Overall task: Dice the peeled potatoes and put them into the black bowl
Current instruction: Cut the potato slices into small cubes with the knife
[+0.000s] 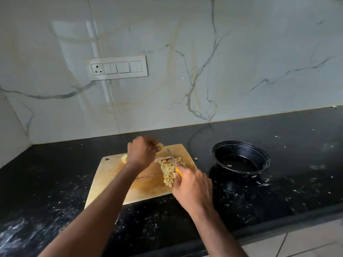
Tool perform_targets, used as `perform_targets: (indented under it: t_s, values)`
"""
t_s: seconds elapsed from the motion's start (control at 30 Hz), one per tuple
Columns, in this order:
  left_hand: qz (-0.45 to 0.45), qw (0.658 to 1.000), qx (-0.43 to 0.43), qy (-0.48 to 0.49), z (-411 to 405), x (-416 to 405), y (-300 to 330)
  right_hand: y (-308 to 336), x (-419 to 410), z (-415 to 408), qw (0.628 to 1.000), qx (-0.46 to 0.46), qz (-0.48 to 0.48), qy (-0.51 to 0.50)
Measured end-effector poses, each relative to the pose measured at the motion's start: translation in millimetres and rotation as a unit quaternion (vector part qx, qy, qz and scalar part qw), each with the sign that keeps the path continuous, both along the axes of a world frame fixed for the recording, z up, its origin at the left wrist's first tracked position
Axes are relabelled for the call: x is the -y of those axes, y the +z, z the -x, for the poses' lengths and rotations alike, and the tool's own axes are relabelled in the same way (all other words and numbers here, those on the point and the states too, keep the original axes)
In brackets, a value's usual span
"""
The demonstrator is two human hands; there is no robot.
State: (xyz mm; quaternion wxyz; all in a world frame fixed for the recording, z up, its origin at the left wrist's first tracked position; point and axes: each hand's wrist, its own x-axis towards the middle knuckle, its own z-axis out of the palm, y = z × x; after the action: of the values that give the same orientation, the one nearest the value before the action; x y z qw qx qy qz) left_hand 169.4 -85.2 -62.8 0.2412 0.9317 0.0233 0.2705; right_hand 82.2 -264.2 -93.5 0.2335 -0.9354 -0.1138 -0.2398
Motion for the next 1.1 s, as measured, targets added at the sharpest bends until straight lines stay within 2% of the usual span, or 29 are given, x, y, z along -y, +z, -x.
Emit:
perform_targets:
  t_s: [0.07, 0.13, 0.43, 0.63, 0.77, 0.97, 1.1]
  values:
    - [0.032, 0.997, 0.051, -0.054, 23.3, -9.1, -7.6, -1.0, 0.8, -0.8, 1.0, 0.006, 0.0, 0.001]
    - [0.048, 0.992, 0.062, -0.096, 46.1, -19.5, -17.5, -2.2, 0.5, -0.7, 1.0, 0.01, 0.001, 0.007]
    - [0.137, 0.985, 0.008, -0.109, 72.6, -46.5, -47.1, -4.1, -4.1, 7.5, 0.999, 0.011, 0.025, 0.036]
    - [0.154, 0.969, -0.012, -0.191, 82.4, -49.5, -44.5, -1.5, -5.6, 14.0, 0.995, 0.032, 0.039, 0.084]
    - [0.122, 0.973, -0.045, -0.193, 85.3, -51.6, -39.7, -4.2, -7.8, 16.3, 0.992, 0.034, 0.041, 0.111]
    - [0.027, 0.987, -0.079, -0.137, 87.0, -49.3, -40.8, -5.3, -7.0, 13.9, 0.992, 0.029, 0.043, 0.118]
    - [-0.008, 0.996, -0.07, -0.056, 84.3, -45.4, -42.7, -3.6, -12.5, 16.5, 0.994, 0.013, 0.035, 0.103]
